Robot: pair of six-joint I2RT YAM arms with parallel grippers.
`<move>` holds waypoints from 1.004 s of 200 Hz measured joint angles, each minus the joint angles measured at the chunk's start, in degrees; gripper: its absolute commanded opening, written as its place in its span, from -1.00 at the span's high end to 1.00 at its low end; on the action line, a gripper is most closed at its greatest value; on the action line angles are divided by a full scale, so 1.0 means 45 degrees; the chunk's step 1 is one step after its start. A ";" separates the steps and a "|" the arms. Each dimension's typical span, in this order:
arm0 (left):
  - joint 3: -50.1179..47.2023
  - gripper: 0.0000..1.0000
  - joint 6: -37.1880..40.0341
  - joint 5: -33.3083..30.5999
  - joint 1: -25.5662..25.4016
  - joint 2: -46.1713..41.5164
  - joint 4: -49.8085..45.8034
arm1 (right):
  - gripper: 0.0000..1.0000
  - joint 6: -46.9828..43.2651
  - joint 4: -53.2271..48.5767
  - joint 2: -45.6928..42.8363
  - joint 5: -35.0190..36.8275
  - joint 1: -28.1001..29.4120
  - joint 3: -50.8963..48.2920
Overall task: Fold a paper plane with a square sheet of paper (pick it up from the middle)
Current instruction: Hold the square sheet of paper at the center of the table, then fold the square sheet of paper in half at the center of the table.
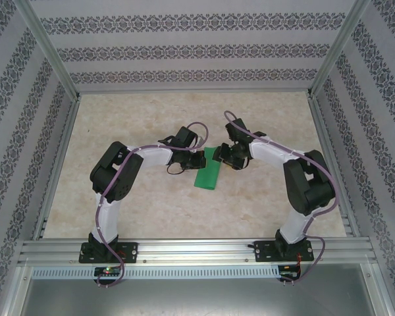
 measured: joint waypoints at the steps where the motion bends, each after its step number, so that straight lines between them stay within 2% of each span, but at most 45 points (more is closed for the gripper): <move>1: 0.0000 1.00 0.0000 0.0000 0.0000 0.0000 0.0000 | 0.43 0.0015 0.0053 -0.0049 -0.0058 -0.0010 -0.0029; 19: 0.0000 1.00 0.0005 0.0000 0.0000 0.0000 0.0000 | 0.66 0.0311 0.1005 -0.0330 -0.0704 -0.0024 -0.0345; 44: 0.0000 1.00 0.0015 0.0000 0.0000 0.0000 0.0000 | 0.79 0.0510 0.1914 -0.0160 -0.1472 0.0262 -0.0423; 91: 0.0000 1.00 0.0087 0.0000 0.0000 0.0000 0.0000 | 0.81 0.0704 0.2812 0.0155 -0.1909 0.0398 -0.0957; 201: 0.0000 1.00 0.0146 0.0044 -0.0005 0.0019 0.0010 | 0.78 0.0563 0.4439 0.0738 -0.2506 -0.0199 -0.2866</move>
